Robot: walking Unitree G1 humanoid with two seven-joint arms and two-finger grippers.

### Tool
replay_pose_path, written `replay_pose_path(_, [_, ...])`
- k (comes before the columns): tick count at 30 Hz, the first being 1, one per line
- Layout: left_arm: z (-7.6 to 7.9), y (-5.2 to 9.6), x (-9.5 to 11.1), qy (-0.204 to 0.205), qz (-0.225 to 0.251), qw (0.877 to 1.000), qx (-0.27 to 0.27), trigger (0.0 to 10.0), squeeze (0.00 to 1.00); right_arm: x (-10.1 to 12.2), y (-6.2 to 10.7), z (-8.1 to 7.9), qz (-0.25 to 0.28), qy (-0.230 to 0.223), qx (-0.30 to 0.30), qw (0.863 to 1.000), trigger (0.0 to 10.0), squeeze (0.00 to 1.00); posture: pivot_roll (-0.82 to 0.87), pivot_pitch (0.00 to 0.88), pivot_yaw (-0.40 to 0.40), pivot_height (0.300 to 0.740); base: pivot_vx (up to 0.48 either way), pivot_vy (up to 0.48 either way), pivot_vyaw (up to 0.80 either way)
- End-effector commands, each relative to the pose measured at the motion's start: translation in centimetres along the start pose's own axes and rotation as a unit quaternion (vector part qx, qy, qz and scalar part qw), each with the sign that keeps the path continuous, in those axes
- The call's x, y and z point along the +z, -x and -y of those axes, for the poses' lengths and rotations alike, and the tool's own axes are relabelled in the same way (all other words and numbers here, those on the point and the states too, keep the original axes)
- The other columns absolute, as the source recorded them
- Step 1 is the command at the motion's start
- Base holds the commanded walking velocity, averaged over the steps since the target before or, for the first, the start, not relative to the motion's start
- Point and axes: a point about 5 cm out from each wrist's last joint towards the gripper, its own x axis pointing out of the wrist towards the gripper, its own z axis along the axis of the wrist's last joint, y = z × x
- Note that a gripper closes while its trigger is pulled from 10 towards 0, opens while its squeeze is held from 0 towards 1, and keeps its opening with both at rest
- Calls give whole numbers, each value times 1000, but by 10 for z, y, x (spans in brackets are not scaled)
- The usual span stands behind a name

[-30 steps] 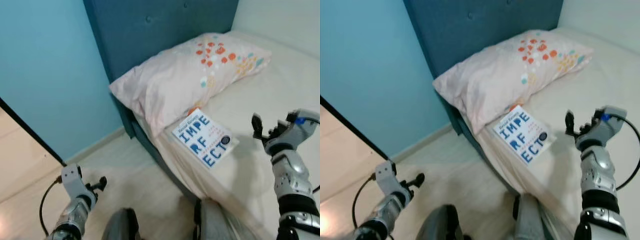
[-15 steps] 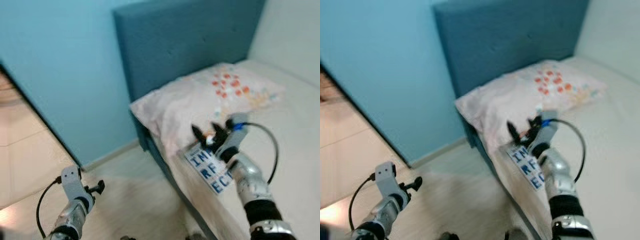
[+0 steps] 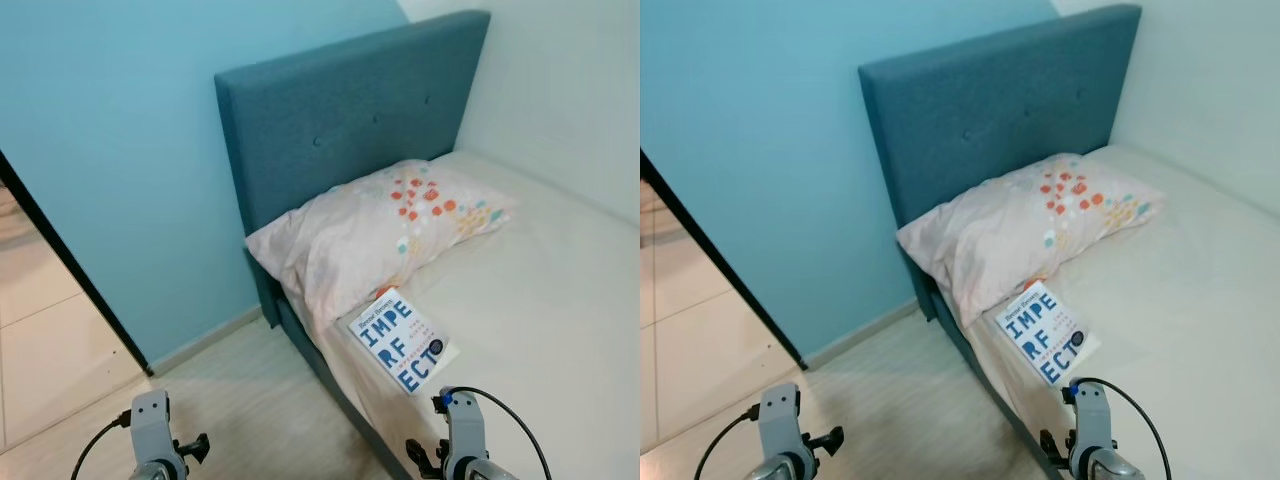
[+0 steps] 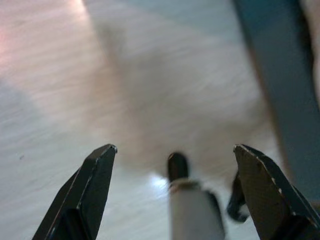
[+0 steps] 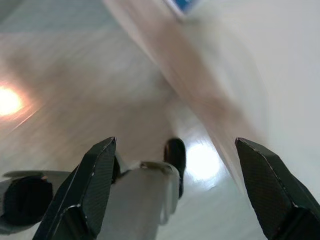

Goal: Clean up the room

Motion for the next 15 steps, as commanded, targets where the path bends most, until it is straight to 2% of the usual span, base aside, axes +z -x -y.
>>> replay_pose_path(1, [-3,4,-22,-14,-41,999,6,10000,0,-26,4,4,-41,-34,-19,998,10000,0,-122,62,39,740,0,0,0])
replay_pose_path(2, [-3,4,-22,-14,-41,999,6,10000,0,-26,4,4,-41,-34,-19,998,10000,0,-122,62,39,740,0,0,0])
replay_pose_path(4, [-5,7,-30,-27,-54,998,4,10000,0,-45,8,6,-67,-46,-30,996,10000,0,-119,61,35,740,0,0,0])
replay_pose_path(9, [-6,8,-35,-38,-64,997,3,10000,0,-67,13,5,-101,-41,-37,993,10000,0,-116,61,34,740,0,0,0])
replay_pose_path(10, [-6,9,-38,-42,-74,996,4,10000,0,-77,16,5,-116,-39,-48,991,10000,0,-115,61,35,740,-266,0,0])
replay_pose_path(13, [-6,9,-39,-47,-78,996,4,10000,0,-85,19,5,-131,-35,-60,989,10000,0,-112,58,36,740,-409,0,0])
replay_pose_path(15, [-5,9,-38,-58,-75,996,0,10000,0,-100,24,5,-154,-52,-72,984,10000,0,-112,60,41,740,-240,0,-597])
